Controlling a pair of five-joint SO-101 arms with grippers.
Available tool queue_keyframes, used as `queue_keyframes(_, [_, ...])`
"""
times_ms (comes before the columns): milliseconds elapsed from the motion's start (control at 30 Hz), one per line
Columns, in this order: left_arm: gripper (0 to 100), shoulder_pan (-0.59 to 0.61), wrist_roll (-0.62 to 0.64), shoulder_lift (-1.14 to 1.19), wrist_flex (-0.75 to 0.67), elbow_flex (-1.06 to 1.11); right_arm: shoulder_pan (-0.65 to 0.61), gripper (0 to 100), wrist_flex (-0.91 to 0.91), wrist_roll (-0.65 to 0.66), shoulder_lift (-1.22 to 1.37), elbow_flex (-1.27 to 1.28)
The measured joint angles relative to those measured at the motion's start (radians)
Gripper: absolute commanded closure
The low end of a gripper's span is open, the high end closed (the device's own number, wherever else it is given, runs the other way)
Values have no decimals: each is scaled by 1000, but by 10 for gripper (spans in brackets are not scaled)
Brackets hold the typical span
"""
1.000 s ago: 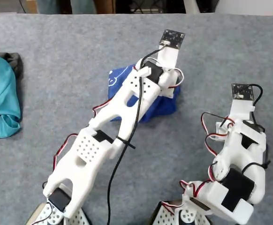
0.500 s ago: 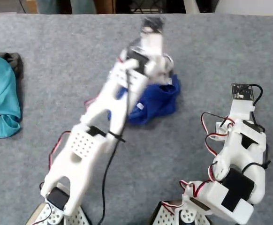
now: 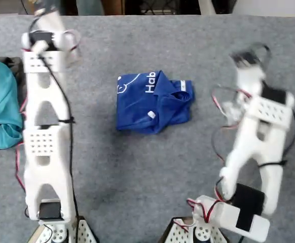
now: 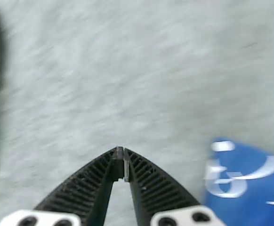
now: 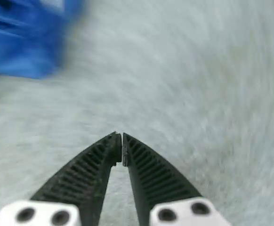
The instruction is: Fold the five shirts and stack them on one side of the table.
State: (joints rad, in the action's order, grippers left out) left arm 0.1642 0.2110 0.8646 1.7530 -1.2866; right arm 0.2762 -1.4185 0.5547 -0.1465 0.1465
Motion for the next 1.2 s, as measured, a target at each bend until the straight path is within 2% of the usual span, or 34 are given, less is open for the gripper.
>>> queue_keyframes(167, [970, 6, -20, -130, -5, 394, -193, 984, -215, -44, 146, -344])
queue_keyframes(233, [970, 5, -20, -215, -63, 569, -262, 984, -264, -58, 224, -451])
queue_keyframes(300, [970, 6, -20, -295, -178, 749, -330, 984, -304, -63, 308, -543])
queue_keyframes(467, [971, 12, -23, -431, -638, 1274, -486, 984, -333, -64, 496, -715])
queue_keyframes(533, [971, 23, -23, -494, -766, 1401, -539, 984, -333, -64, 560, -766])
queue_keyframes(667, [971, 48, -21, -542, -856, 1478, -592, 984, -333, -64, 703, -878])
queue_keyframes(900, [971, 46, -21, -543, -885, 1479, -588, 984, -331, -64, 971, -1122])
queue_keyframes(1200, [971, 46, -23, -543, -910, 1479, -462, 984, -324, -64, 1234, -1398])
